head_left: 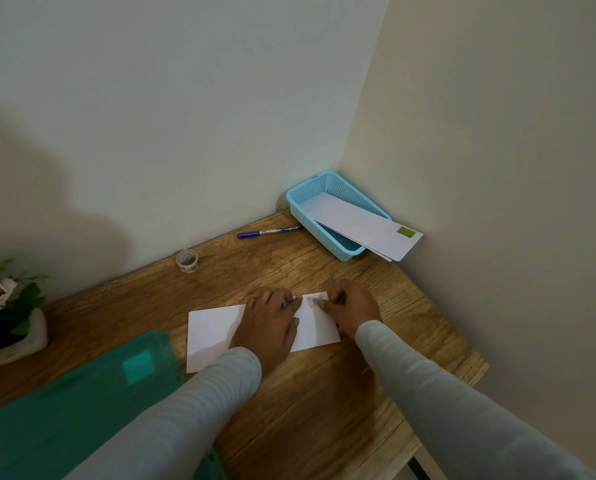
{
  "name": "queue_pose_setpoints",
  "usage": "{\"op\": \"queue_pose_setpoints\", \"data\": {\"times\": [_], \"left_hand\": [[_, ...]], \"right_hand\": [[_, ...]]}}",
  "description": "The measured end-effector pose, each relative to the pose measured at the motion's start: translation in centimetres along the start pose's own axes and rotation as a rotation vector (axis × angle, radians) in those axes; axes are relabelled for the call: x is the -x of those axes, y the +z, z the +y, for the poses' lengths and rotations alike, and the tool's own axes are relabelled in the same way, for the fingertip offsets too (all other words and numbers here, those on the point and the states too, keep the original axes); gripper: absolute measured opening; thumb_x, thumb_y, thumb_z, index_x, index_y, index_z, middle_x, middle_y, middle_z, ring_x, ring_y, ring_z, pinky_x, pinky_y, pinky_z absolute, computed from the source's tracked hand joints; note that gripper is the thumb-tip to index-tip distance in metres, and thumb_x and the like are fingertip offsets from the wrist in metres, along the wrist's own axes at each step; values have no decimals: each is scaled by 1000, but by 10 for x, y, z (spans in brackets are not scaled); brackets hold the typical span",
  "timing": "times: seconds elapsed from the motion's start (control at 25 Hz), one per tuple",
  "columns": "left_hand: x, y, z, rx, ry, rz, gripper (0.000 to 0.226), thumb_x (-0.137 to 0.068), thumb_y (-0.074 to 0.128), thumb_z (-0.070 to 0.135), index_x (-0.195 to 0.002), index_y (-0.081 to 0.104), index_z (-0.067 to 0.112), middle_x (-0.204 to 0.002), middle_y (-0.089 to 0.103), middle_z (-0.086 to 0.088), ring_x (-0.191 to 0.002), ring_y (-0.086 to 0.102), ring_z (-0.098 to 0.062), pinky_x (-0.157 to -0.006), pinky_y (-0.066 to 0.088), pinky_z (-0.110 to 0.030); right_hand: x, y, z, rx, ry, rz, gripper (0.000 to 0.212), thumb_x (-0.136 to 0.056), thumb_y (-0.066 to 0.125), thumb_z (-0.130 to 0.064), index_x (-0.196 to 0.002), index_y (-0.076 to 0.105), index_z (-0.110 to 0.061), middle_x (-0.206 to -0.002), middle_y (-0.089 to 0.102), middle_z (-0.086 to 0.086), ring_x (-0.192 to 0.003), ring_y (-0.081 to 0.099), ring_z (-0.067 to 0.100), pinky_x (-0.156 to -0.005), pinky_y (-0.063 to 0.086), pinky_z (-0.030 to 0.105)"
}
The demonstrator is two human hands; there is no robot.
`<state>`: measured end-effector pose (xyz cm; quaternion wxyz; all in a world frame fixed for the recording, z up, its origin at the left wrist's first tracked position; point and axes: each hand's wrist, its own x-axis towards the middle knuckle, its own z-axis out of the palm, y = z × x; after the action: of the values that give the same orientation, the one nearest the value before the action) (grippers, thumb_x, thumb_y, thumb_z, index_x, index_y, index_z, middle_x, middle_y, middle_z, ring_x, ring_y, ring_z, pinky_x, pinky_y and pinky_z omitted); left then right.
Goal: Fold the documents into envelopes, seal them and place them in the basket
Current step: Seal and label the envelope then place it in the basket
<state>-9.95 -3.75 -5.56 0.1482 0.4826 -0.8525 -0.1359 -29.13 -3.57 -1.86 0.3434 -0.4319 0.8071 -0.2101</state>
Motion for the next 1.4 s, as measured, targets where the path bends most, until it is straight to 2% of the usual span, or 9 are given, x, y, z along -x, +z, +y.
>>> {"op": "queue_pose_setpoints", "data": {"times": [0.08,0.2,0.44,0.64,0.8,0.96,1.2,1.32,1.4], "left_hand": [[0,1,-1,-8,-3,-15,44,-99,49,37,-139,60,21,-131,54,3,-125,43,-20,-111,37,-44],[0,1,-1,-17,-4,-15,44,-98,50,37,-138,60,21,-131,55,2,-124,45,-21,-109,40,-45],[1,1,0,-20,6,12,44,-97,48,37,-136,63,20,-126,56,2,-119,46,-20,-105,42,-43],[0,-1,-1,-19,3,1,42,-97,53,34,-136,62,20,-127,56,2,-120,47,-21,-104,44,-44],[0,-2,1,-30,15,-6,42,-98,52,34,-137,61,20,-128,56,1,-122,46,-22,-105,42,-44],[0,-3,1,-22,5,-12,42,-98,54,35,-137,62,20,-128,57,1,-122,47,-22,-106,40,-43],[0,-4,0,-28,21,-13,45,-97,46,37,-137,61,21,-127,56,1,-120,46,-22,-105,42,-43],[1,-3,1,-35,13,-18,45,-97,46,37,-136,62,20,-128,57,1,-121,48,-22,-105,42,-44],[0,-4,2,-31,7,-20,45,-97,48,36,-136,62,20,-128,57,1,-121,48,-22,-105,42,-44]], "right_hand": [[-5,0,-6,-3,37,30,30,-85,81,-37,-77,54,-25,-85,63,-4,-82,61,16,-85,61,43],[-6,-1,-12,56,49,61,28,-89,76,-38,-78,52,-26,-81,59,-5,-78,57,14,-84,57,36],[-1,-1,-3,63,-11,1,27,-89,76,-40,-81,55,-25,-87,62,-5,-90,62,18,-87,55,34],[-4,10,-18,255,64,36,37,-89,69,-53,-106,64,-21,-110,67,1,-104,64,24,-89,54,39],[3,8,-9,232,-9,-17,33,-87,74,-50,-91,57,-22,-113,64,2,-101,63,22,-89,55,39],[-5,11,-25,284,121,4,60,-83,74,-61,-123,60,-18,-121,65,4,-114,62,27,-86,52,38],[1,10,-7,211,4,-18,32,-86,76,-49,-92,57,-23,-107,63,0,-105,63,23,-89,55,38],[-3,11,-17,256,83,11,50,-83,74,-57,-116,63,-21,-115,67,3,-111,64,27,-89,54,40],[-5,10,-21,214,101,46,47,-85,74,-54,-117,64,-20,-110,67,2,-110,64,26,-90,53,41]]}}
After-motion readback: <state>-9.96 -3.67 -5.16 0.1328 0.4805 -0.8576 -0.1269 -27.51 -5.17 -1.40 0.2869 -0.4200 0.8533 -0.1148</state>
